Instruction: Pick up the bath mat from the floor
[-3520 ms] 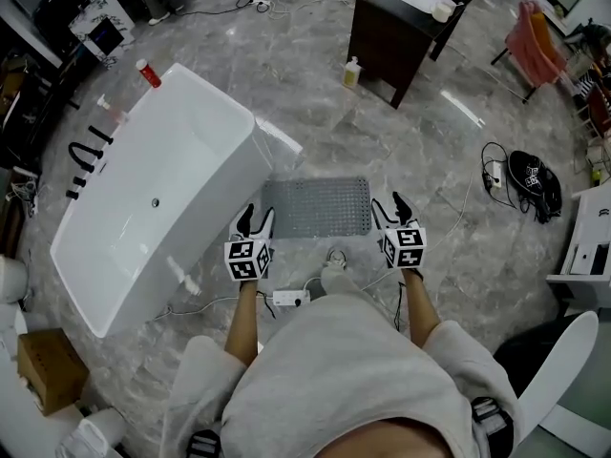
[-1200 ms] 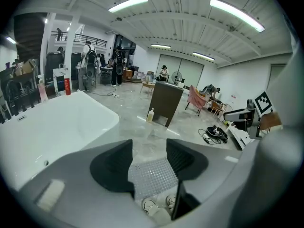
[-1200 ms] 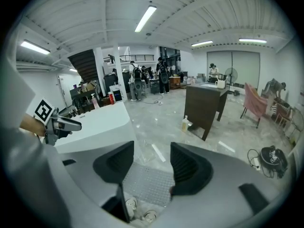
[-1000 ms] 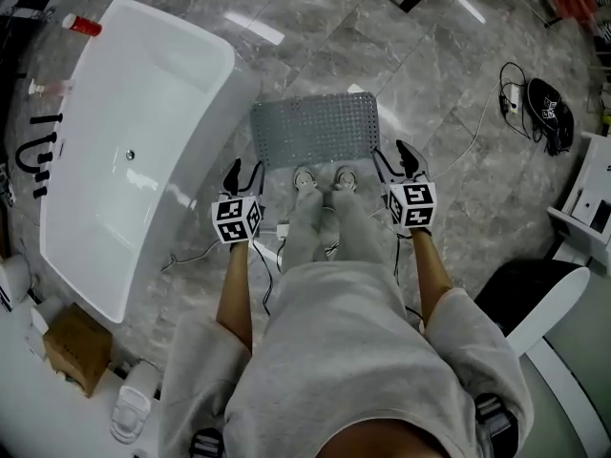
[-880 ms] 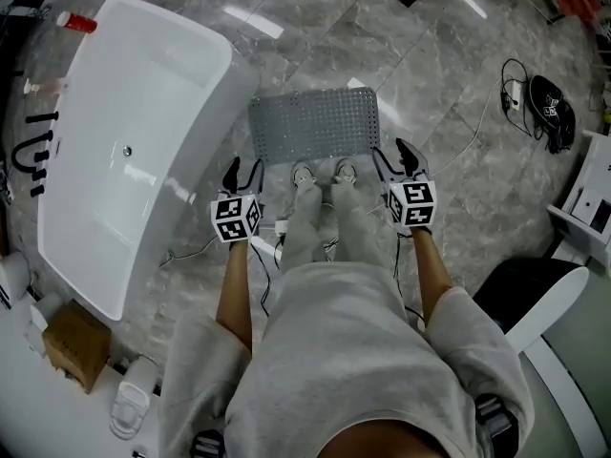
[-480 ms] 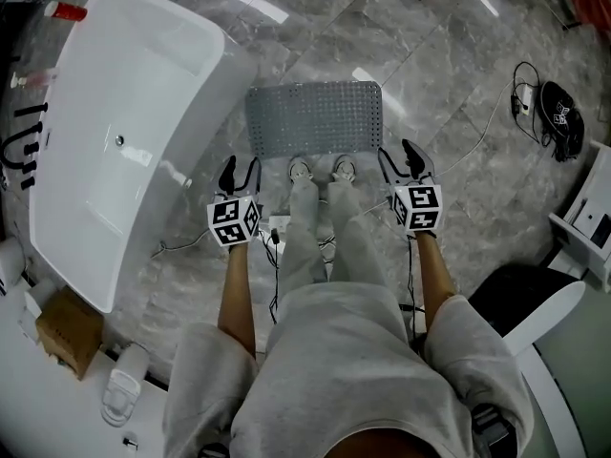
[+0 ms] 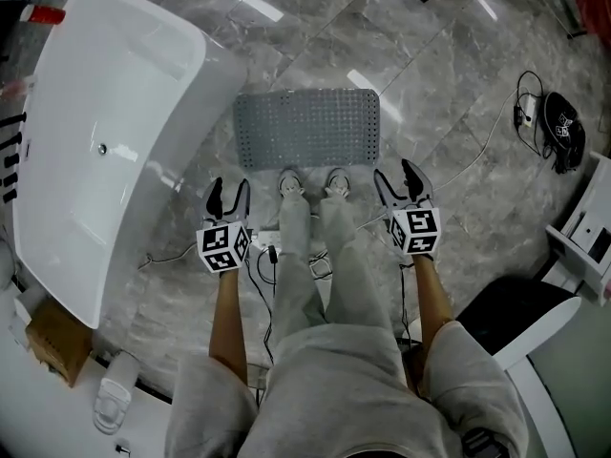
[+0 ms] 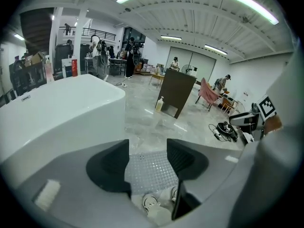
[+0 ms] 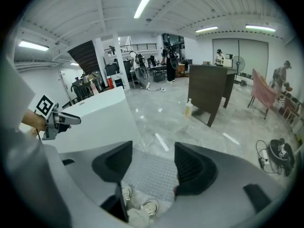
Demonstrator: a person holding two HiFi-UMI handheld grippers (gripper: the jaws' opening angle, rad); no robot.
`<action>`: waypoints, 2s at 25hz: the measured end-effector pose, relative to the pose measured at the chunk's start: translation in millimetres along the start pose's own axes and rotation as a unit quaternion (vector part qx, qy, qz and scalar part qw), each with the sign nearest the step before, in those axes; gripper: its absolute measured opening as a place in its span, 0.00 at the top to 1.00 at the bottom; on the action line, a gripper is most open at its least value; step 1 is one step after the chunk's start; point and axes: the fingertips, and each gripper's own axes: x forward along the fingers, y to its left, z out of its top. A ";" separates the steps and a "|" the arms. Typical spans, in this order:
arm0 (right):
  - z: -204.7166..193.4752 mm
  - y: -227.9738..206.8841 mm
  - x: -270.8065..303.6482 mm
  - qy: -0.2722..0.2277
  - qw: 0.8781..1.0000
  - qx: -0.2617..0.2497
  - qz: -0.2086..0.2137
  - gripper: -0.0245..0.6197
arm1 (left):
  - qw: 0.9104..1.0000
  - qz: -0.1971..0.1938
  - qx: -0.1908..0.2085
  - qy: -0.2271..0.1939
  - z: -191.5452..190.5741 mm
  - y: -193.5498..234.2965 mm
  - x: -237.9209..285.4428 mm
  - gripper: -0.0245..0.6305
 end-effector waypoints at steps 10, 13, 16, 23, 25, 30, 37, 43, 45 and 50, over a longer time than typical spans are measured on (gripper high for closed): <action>-62.5 -14.2 46.7 0.021 1.000 0.007 0.009 0.53 | 1.000 0.000 -0.002 0.023 -61.7 9.3 45.2 0.58; -81.1 -19.0 61.7 0.027 1.000 0.008 0.010 0.50 | 0.999 0.012 -0.020 0.022 -77.3 20.0 57.9 0.57; -99.8 -21.7 81.3 0.031 0.999 0.006 0.014 0.49 | 0.999 0.013 -0.020 0.026 -94.2 28.2 74.4 0.56; -142.8 -23.9 112.6 0.049 0.999 0.005 0.015 0.49 | 0.999 0.002 -0.016 0.047 -141.5 29.5 111.1 0.54; -153.1 -25.3 124.2 0.051 0.999 0.003 0.016 0.49 | 0.999 0.000 -0.017 0.050 -152.2 30.2 121.6 0.53; -175.1 -34.8 148.0 0.046 0.999 0.009 0.012 0.49 | 0.999 -0.007 -0.007 0.052 -175.3 30.6 142.8 0.53; -219.2 -56.6 183.7 0.050 0.999 0.017 -0.006 0.49 | 0.998 -0.018 0.003 0.058 -207.2 33.2 184.6 0.53; -262.4 -78.0 218.2 0.053 0.998 0.032 -0.026 0.47 | 0.998 -0.028 0.014 0.056 -226.6 29.5 218.0 0.53; -279.2 -86.5 230.1 0.063 0.997 0.036 -0.031 0.46 | 0.998 -0.032 0.017 0.058 -232.0 27.1 227.3 0.53; -318.6 -107.5 266.3 0.078 0.995 0.047 -0.045 0.44 | 0.997 -0.041 0.027 0.057 -243.6 28.2 251.8 0.53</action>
